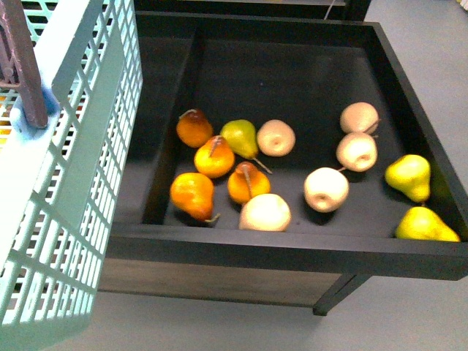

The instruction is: Pick mango and avocado into basket

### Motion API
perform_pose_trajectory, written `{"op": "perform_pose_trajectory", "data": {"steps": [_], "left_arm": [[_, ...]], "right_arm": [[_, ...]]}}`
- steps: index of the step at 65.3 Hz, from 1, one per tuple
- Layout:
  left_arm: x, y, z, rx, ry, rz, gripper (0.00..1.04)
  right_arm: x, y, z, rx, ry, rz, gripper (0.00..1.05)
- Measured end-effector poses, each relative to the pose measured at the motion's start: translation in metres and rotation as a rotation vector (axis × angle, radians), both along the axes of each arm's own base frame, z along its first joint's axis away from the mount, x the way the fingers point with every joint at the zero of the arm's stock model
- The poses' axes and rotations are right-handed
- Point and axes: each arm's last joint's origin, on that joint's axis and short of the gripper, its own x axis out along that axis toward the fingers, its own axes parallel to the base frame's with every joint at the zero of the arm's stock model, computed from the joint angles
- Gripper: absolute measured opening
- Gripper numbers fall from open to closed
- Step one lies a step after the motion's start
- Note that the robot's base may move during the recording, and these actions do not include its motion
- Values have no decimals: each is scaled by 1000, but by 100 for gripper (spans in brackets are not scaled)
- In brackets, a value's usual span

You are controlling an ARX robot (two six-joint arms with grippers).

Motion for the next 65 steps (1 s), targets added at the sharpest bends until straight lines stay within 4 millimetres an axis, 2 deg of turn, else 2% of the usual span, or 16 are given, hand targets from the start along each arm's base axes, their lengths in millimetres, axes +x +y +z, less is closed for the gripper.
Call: {"op": "perform_pose_trajectory", "data": {"steps": [65], "left_arm": [[0, 0, 0, 2, -1, 5, 14]], "right_arm": [[0, 0, 0, 0, 0, 1, 96]]}}
